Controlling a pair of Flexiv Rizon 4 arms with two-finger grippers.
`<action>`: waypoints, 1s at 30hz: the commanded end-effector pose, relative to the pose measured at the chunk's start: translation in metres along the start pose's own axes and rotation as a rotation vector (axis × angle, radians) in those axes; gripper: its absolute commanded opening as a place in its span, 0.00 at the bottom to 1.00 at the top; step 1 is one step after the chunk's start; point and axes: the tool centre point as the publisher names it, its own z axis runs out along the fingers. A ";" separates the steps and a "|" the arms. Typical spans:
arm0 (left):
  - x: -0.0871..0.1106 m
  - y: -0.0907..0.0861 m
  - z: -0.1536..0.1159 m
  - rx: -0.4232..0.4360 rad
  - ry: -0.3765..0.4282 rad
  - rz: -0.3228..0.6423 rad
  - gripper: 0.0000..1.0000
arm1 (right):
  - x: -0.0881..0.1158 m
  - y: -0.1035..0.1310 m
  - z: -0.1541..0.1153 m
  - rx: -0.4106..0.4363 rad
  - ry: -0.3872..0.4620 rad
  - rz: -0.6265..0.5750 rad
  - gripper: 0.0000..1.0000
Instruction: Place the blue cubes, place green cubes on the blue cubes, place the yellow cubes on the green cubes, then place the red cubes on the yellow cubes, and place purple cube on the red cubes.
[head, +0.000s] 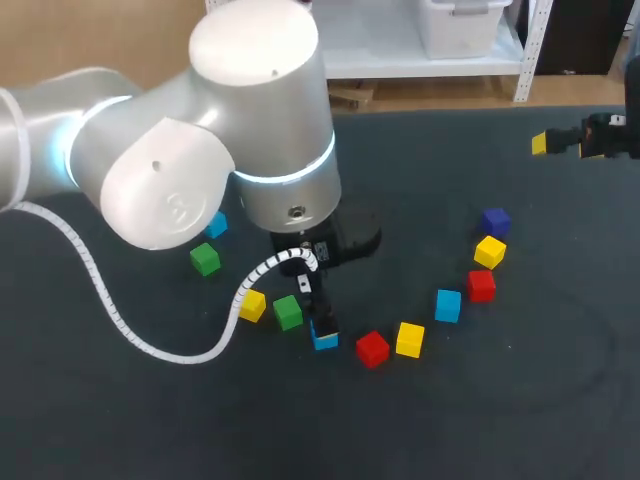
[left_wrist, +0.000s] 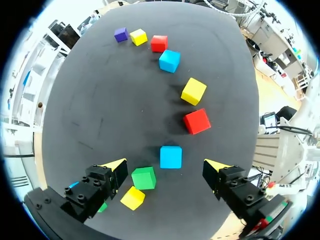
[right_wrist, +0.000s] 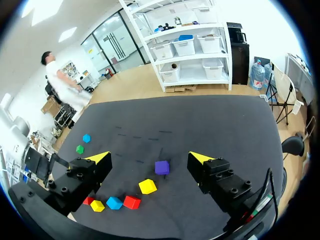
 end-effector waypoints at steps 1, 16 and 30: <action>-0.004 0.003 0.006 0.014 0.005 -0.002 1.00 | 0.000 0.001 -0.001 0.003 0.001 0.001 1.00; -0.002 0.000 0.031 0.063 0.011 -0.022 1.00 | 0.000 0.001 -0.001 0.003 0.001 0.001 1.00; 0.001 0.000 0.042 0.075 -0.003 -0.002 0.93 | 0.000 0.001 -0.001 0.003 0.001 0.001 1.00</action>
